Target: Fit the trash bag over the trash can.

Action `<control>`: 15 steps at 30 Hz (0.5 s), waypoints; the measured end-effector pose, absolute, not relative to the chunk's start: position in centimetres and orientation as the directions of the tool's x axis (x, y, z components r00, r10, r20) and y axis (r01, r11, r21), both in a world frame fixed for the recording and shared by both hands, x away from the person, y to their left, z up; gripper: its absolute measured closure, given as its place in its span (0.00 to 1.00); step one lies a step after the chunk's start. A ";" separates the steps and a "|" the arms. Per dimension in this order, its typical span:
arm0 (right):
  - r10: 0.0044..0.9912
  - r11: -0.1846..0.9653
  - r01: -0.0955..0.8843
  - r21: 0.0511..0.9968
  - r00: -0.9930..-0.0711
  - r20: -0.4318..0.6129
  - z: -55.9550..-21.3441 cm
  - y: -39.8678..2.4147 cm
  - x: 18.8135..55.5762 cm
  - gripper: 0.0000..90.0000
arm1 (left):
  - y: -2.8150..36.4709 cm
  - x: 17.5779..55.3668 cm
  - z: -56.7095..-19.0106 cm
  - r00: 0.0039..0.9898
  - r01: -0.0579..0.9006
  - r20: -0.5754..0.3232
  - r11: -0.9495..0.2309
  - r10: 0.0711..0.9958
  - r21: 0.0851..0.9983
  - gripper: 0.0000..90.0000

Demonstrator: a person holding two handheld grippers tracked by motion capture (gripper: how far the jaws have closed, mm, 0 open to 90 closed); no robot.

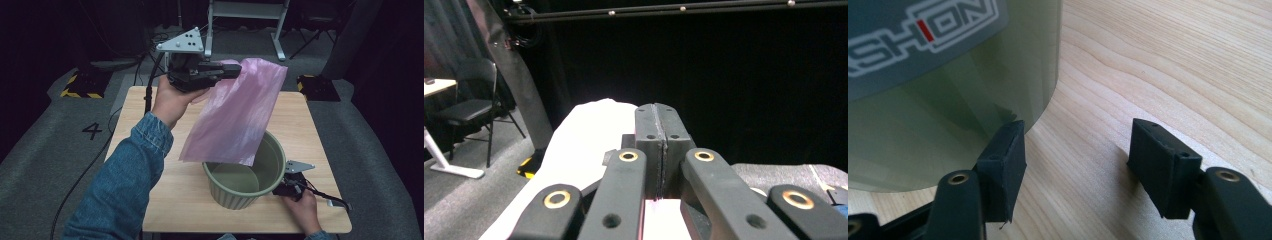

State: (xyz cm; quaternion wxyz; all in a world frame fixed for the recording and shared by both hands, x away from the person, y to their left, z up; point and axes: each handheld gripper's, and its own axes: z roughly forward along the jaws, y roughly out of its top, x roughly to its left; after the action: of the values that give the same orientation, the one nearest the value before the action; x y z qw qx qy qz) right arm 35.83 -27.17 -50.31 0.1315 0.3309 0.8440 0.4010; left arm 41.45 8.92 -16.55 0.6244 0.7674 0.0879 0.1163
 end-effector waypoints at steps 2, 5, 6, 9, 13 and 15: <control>0.664 0.459 0.453 0.764 -0.746 0.044 -50.3 -27.2 35.8 0.44 | 8.3 41.5 -16.6 0.961 -0.011 0.068 -0.207 0.270 0.978 0.99; 0.664 0.459 0.453 0.764 -0.746 0.044 -50.3 -27.2 35.8 0.44 | 7.4 41.5 -16.9 0.963 -0.019 0.074 -0.211 0.259 0.977 0.99; 0.664 0.459 0.453 0.764 -0.746 0.044 -50.3 -27.2 35.8 0.44 | 7.1 41.5 -17.0 0.964 -0.020 0.075 -0.213 0.254 0.977 0.99; 0.664 0.459 0.454 0.764 -0.746 0.044 -50.3 -27.2 35.8 0.44 | 6.2 41.5 -17.1 0.968 -0.021 0.073 -0.215 0.240 0.976 0.99; 0.664 0.459 0.454 0.764 -0.746 0.044 -50.3 -27.2 35.8 0.44 | 4.8 41.7 -17.5 0.971 -0.028 0.081 -0.231 0.224 0.972 0.99; 0.664 0.459 0.454 0.764 -0.746 0.044 -50.3 -27.2 35.8 0.44 | 4.5 41.7 -17.6 0.972 -0.027 0.080 -0.236 0.221 0.971 0.99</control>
State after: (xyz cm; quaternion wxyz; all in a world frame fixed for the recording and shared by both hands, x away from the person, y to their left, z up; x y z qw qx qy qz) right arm 35.82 -27.16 -50.31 0.1314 0.3312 0.8439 0.4011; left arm 41.70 4.52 -17.62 0.6148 0.7797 0.0624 0.1008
